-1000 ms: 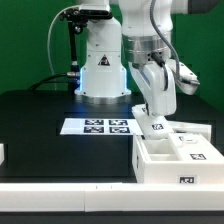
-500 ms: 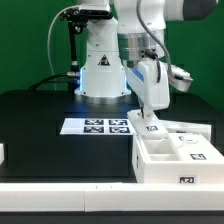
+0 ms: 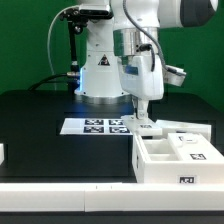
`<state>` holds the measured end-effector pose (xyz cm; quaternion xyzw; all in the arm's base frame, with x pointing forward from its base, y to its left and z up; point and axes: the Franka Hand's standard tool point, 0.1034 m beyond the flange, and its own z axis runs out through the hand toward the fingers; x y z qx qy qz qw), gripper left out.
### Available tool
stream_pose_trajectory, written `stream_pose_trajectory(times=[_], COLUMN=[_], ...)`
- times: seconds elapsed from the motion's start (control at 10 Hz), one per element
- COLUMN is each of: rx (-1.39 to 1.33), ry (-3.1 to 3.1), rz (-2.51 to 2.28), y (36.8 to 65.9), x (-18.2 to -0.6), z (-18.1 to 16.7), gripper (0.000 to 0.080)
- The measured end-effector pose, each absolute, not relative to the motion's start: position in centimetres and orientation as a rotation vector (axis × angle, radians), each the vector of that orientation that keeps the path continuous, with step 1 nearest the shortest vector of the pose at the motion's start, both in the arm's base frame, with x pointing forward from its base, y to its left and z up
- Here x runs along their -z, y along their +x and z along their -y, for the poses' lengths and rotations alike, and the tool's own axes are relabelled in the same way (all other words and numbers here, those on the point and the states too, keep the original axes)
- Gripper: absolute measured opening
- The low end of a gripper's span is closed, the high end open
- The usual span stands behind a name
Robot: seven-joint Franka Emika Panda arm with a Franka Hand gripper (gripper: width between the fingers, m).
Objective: Assemble cabinet
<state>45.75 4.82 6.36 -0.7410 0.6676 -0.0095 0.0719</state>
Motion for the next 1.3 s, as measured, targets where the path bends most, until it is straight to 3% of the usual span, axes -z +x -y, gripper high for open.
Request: stream_pose_trajectory(times=[1.3], rx=[-0.132], ry=[-2.195], rz=[-2.041], y=[46.4], x=[-5.8], z=[-6.2], gripper=[0.0064])
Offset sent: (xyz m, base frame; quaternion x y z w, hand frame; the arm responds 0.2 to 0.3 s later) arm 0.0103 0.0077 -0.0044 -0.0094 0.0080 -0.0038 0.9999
